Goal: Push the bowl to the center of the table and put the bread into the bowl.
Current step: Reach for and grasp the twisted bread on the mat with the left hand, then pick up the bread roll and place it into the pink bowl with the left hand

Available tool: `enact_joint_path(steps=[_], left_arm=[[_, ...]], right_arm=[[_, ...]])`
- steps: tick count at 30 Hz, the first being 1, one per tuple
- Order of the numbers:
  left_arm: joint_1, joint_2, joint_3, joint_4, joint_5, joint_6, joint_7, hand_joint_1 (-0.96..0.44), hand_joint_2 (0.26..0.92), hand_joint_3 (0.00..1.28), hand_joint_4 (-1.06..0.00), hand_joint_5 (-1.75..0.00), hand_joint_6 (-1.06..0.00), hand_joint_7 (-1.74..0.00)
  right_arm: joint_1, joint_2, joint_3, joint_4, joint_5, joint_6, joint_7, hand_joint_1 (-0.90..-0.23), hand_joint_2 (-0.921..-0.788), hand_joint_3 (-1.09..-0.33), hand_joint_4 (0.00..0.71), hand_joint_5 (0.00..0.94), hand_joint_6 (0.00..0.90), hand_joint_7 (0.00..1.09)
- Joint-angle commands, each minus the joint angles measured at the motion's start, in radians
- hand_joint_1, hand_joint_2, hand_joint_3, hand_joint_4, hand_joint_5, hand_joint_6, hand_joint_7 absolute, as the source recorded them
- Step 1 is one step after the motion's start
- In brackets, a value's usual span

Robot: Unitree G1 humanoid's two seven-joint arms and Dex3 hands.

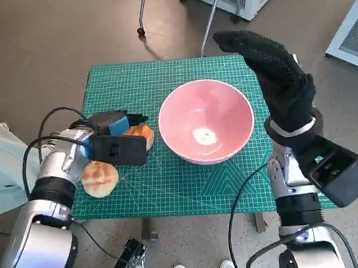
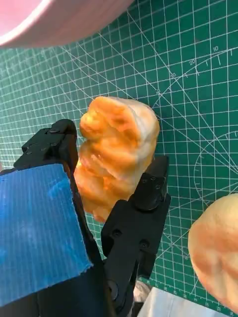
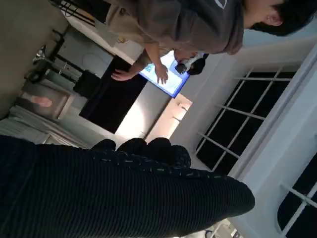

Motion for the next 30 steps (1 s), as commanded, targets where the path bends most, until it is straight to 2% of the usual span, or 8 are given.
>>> enact_joint_path(steps=[1, 5, 9, 11, 12, 14, 17, 30], left_arm=[[-0.012, -0.018, -0.034, 0.032, 0.029, 0.029, -0.017, -0.09, 0.866, 0.01, -0.33, -0.03, -0.49, -0.09], [-0.014, -0.023, -0.064, 0.043, 0.05, 0.035, -0.002, -0.09, 0.886, 0.01, -0.42, -0.05, -0.53, -0.12], [-0.012, -0.019, -0.083, 0.049, 0.066, 0.02, 0.026, -0.08, 0.912, 0.04, -0.64, -0.14, -0.63, -0.17], [-0.012, -0.015, -0.086, 0.053, 0.066, 0.006, 0.043, -0.08, 0.917, 0.06, -0.68, -0.23, -0.64, -0.28], [-0.013, -0.012, -0.087, 0.056, 0.065, -0.001, 0.05, -0.05, 0.918, 0.11, -0.64, -0.61, -0.58, -0.66], [-0.016, -0.005, -0.083, 0.059, 0.06, -0.017, 0.059, -0.03, 0.92, 0.15, -0.6, -0.96, -0.53, -0.97], [-0.027, 0.011, -0.064, 0.059, 0.043, -0.038, 0.055, -0.01, 0.921, 0.16, -0.58, -1.19, -0.52, -1.17], [-0.132, 0.1, 0.069, -0.001, -0.075, -0.094, -0.009, 0.0, 0.921, 0.15, -0.59, -1.22, -0.54, -1.3]], right_arm=[[0.025, -0.003, 0.002, 0.005, 0.0, -0.001, -0.005, -0.677, -0.921, -0.749, 0.308, 0.061, -0.001, 0.94], [0.024, 0.0, 0.003, 0.006, 0.001, -0.001, -0.005, -0.678, -0.921, -0.748, 0.308, 0.062, -0.001, 0.94], [0.024, 0.002, 0.002, 0.012, 0.006, -0.004, -0.002, -0.678, -0.921, -0.748, 0.307, 0.063, -0.001, 0.94], [0.024, 0.003, 0.002, 0.014, 0.008, -0.004, -0.002, -0.676, -0.921, -0.747, 0.307, 0.064, -0.001, 0.93], [0.024, 0.004, 0.002, 0.015, 0.009, -0.004, -0.002, -0.676, -0.921, -0.746, 0.307, 0.064, -0.001, 0.93], [0.025, 0.005, 0.002, 0.014, 0.01, -0.003, -0.003, -0.675, -0.921, -0.745, 0.307, 0.065, -0.001, 0.93], [0.027, 0.005, 0.002, 0.011, 0.012, -0.003, -0.003, -0.675, -0.921, -0.745, 0.306, 0.065, -0.001, 0.93], [0.026, 0.001, 0.002, 0.006, 0.012, -0.002, -0.007, -0.678, -0.921, -0.743, 0.304, 0.068, -0.001, 0.93]])
